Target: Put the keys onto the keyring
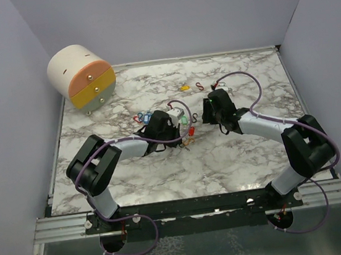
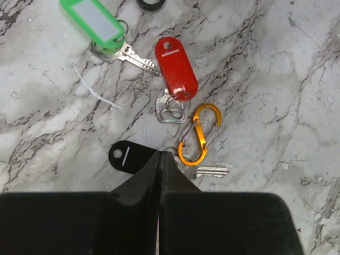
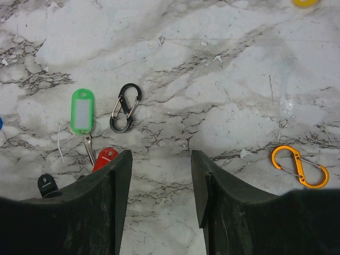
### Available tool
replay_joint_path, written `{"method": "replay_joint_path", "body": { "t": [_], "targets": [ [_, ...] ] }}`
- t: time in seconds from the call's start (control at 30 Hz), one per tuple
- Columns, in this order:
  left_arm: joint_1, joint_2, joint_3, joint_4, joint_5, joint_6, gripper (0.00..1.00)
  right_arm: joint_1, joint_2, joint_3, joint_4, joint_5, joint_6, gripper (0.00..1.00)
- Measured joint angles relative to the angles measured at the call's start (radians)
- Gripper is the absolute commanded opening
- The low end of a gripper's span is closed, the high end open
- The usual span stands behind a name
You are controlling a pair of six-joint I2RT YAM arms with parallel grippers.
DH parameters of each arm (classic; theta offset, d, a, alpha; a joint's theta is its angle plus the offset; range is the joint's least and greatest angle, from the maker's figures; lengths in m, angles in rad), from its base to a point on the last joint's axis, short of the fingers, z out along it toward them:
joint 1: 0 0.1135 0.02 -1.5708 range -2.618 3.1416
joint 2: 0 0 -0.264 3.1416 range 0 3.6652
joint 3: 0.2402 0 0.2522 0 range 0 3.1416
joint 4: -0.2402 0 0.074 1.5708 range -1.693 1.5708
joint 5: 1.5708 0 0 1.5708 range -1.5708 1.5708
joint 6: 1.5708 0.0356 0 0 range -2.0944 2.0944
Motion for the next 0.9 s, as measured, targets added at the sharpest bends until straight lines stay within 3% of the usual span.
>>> {"method": "replay_joint_path", "body": {
  "t": [0.37, 0.9],
  "targets": [
    [-0.005, -0.100, -0.050, 0.016, -0.039, 0.000, 0.00, -0.004, 0.064, 0.025, 0.001, -0.007, 0.000, 0.47],
    [-0.009, -0.227, -0.090, 0.063, -0.124, 0.003, 0.00, -0.003, 0.299, 0.248, -0.033, -0.040, 0.019, 0.46]
  ]
}}
